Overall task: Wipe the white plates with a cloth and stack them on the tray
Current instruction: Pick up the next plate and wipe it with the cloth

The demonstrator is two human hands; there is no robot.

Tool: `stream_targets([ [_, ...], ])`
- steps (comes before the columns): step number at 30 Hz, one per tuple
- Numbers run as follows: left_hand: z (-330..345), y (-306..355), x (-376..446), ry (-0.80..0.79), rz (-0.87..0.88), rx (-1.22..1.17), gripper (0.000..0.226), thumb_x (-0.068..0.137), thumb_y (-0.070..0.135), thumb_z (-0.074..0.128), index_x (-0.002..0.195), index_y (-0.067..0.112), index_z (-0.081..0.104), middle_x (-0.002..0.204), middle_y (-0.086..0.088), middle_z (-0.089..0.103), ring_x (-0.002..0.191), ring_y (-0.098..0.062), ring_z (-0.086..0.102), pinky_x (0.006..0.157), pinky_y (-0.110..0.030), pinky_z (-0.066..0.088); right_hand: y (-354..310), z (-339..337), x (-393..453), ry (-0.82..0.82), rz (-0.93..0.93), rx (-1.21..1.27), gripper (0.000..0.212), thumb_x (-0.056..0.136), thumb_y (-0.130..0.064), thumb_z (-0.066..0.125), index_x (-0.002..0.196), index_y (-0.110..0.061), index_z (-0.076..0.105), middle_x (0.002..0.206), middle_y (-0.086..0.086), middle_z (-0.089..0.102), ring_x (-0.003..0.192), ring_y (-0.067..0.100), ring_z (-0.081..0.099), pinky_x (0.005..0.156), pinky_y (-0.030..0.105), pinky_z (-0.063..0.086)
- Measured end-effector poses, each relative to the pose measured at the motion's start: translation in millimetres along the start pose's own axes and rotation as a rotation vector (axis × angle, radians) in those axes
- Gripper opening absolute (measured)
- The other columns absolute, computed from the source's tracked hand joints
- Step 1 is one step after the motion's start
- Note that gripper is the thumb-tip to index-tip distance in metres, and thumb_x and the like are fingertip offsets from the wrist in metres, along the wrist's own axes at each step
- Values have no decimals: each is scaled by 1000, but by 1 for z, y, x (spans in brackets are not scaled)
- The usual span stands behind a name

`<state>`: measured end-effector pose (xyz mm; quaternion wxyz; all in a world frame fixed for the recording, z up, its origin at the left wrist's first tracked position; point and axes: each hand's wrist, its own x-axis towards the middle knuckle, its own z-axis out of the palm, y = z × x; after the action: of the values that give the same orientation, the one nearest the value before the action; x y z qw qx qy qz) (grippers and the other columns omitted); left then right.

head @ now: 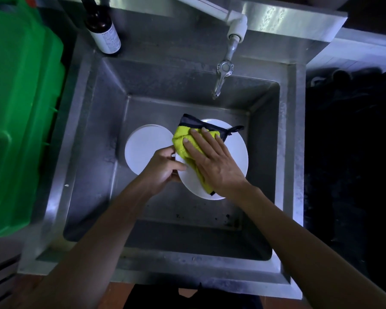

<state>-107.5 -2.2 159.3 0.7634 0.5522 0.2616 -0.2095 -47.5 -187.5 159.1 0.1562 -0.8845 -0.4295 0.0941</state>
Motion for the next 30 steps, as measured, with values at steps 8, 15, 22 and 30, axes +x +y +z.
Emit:
stream_targets([
  [8, 10, -1, -3, 102, 7, 6, 49, 76, -14, 62, 112, 16, 74, 102, -9, 76, 87, -23, 75, 65, -35, 58, 20, -3, 19, 81, 239, 6, 58, 107, -24, 38, 160, -25, 14, 168, 7, 9, 155, 32, 1, 123, 54, 11],
  [15, 20, -4, -2, 214, -12, -71, 58, 63, 3, 67, 118, 19, 73, 106, -6, 76, 98, -30, 71, 67, -35, 58, 44, 6, 10, 83, 438, 18, 57, 110, -33, 25, 160, -26, -1, 168, 6, 0, 155, 29, -7, 125, 53, 4],
  [22, 33, -5, -4, 314, 31, -149, 60, 62, 4, 65, 121, 17, 72, 112, -9, 75, 103, -33, 70, 77, -46, 60, 41, 18, -16, 99, 594, 117, 56, 110, -31, 23, 161, -24, 3, 169, 7, -3, 155, 29, -9, 124, 54, 5],
  [30, 47, -6, 0, 408, 16, -248, 47, 79, -15, 58, 117, 9, 71, 114, -18, 73, 96, -34, 70, 81, -52, 59, -14, 41, -37, 151, 759, 269, 58, 107, -20, 32, 161, -22, 10, 168, 7, 4, 155, 28, -6, 124, 54, 5],
])
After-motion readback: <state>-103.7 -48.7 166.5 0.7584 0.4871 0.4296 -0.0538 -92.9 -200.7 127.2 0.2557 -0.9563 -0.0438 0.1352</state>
